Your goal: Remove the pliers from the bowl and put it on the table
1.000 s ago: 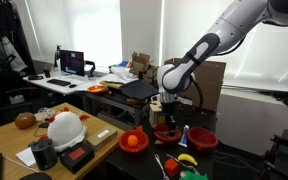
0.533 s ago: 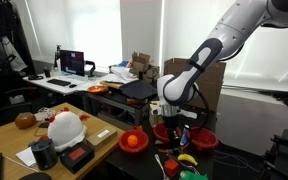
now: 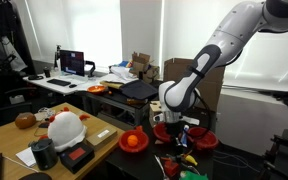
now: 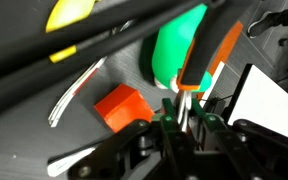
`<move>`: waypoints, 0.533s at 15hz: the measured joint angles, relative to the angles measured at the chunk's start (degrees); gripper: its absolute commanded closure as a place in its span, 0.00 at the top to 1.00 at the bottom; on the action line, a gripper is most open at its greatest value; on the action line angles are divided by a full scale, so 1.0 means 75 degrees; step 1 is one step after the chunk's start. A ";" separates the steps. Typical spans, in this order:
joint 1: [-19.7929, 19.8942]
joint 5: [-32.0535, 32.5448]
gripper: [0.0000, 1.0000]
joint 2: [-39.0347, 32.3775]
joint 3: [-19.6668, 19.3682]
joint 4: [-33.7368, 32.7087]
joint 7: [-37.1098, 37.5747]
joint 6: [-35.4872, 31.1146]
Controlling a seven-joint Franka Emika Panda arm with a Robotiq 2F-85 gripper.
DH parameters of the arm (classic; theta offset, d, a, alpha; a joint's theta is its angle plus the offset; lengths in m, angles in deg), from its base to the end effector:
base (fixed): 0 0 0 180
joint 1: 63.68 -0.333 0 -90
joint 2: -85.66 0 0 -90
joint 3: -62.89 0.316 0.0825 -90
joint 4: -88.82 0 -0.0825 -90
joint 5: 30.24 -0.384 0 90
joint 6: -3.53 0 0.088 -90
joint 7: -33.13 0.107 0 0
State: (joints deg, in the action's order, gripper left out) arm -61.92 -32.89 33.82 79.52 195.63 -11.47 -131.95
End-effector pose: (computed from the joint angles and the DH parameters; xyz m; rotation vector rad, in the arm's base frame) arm 0.5443 0.1563 0.0227 -2.4602 -1.2423 0.4076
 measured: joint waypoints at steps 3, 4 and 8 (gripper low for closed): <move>0.0182 0.0018 0.05 -0.0126 -0.0043 0.0032 -0.0043 -0.0491; 0.0250 0.0022 0.05 -0.0175 -0.0059 0.0039 -0.0061 -0.0640; 0.0558 0.0016 0.05 -0.0328 -0.0029 0.0058 -0.0180 -0.1134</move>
State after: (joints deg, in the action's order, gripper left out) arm -57.74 -32.77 31.36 79.31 196.06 -12.82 -140.45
